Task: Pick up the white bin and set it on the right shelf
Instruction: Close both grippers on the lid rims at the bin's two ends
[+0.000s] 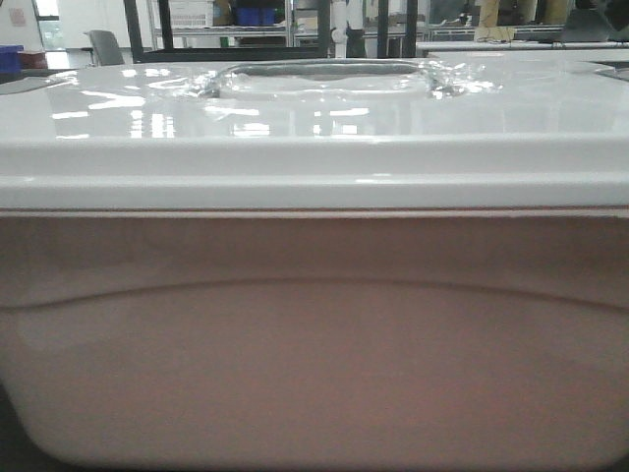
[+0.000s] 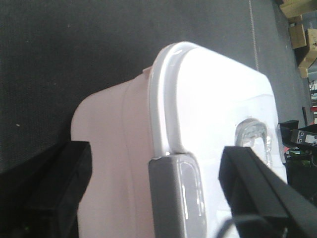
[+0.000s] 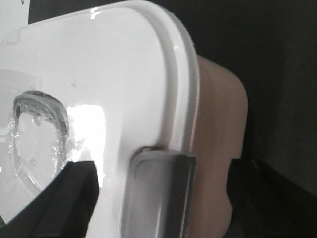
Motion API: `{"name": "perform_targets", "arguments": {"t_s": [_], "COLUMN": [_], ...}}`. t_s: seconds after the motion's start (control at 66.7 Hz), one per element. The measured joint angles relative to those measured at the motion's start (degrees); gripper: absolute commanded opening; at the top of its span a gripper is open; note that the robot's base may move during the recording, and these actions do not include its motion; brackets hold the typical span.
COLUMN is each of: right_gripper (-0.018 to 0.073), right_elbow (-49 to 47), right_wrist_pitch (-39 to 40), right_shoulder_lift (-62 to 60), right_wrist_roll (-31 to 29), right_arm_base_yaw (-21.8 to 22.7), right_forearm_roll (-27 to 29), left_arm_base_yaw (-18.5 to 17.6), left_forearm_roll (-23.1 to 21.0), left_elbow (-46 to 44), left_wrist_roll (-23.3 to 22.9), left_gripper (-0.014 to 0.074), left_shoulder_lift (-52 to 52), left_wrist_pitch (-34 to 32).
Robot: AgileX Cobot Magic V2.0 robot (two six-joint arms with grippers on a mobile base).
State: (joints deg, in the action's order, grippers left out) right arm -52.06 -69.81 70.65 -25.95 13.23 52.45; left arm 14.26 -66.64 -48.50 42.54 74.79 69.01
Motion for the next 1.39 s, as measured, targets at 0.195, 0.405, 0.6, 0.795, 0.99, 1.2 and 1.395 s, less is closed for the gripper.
{"name": "perform_targets", "arguments": {"t_s": [0.195,0.405,0.6,0.795,0.99,1.2,1.395], "right_gripper": [0.063,0.063,0.063,0.063,0.063,0.063,0.063], "right_elbow": [2.6,3.34,5.76,5.9,5.9,5.92,5.92], "right_wrist_pitch": [0.13,0.59,0.83,0.83,1.05,1.55,1.78], "right_shoulder_lift": [0.0,0.0,0.0,0.0,0.0,0.0,0.0], "right_wrist_roll": [-1.71,-4.31,-4.6,-4.6,-4.67,-4.67,-4.67], "right_arm_base_yaw": [0.0,-0.85,-2.33,-2.44,-3.36,-4.01,-7.37], "right_forearm_roll": [1.0,5.88,6.95,7.49,7.9,8.16,8.62], "left_arm_base_yaw": [-3.03,-7.74,-9.32,-9.32,-9.32,-9.32,-9.32], "left_forearm_roll": [0.1,0.1,0.1,0.1,0.1,0.1,0.1], "left_elbow": [0.03,0.03,0.03,0.03,0.03,0.03,0.03], "left_wrist_roll": [0.13,0.61,0.84,0.98,0.98,1.43,1.67], "left_gripper": [0.0437,0.0437,0.043,0.043,0.043,0.043,0.043], "left_shoulder_lift": [0.86,3.47,5.1,5.1,5.1,5.1,5.1], "left_wrist_pitch": [-0.39,-0.39,-0.46,-0.46,-0.51,-0.51,-0.51]}}
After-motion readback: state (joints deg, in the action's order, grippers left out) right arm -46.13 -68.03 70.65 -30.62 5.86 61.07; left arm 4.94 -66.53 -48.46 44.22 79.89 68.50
